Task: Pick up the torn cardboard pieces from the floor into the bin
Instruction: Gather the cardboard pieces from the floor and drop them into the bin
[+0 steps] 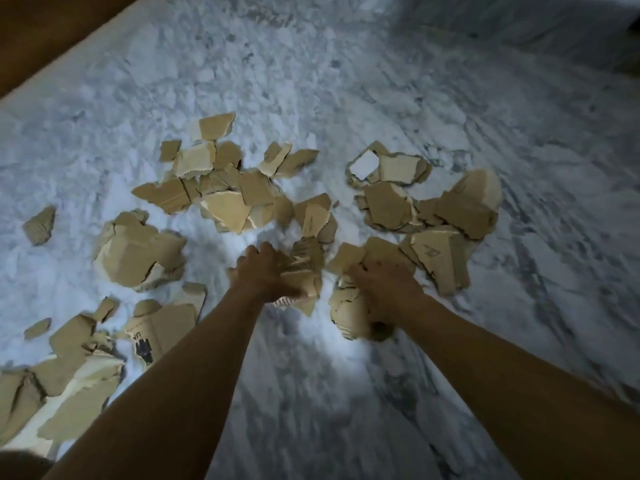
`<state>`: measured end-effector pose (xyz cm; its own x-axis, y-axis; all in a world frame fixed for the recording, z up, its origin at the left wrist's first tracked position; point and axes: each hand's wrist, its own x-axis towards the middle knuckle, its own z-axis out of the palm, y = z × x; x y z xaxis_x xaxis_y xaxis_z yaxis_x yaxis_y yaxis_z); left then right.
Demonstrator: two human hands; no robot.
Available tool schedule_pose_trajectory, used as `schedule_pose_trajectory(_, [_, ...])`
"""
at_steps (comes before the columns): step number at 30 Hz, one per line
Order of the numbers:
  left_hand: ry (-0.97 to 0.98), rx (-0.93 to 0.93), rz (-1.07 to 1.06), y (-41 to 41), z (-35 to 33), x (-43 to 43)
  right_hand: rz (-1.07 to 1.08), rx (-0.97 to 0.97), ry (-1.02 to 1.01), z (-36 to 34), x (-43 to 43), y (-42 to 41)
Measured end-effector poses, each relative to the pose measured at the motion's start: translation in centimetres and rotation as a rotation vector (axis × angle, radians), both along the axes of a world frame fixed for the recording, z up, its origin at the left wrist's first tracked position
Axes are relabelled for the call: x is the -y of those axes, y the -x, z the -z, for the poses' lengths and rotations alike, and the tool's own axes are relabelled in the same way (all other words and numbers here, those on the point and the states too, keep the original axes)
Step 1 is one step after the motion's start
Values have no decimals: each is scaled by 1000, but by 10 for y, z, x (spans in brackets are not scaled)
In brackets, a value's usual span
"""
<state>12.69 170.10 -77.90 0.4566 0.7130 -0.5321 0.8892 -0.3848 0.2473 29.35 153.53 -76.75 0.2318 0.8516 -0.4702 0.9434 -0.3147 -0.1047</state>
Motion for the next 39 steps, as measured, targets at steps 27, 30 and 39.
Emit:
schedule_pose_trajectory(27, [48,52,512,-129,-9,73,1016,-327,-59,8,69,-115])
schedule_pose_trajectory(30, [61,77,444,-122,-5,80,1069,-373,-132,14,79,-108])
schedule_pose_trajectory(39, [293,284,261,-96,-23,73,771,-450,115,-26,112,-145])
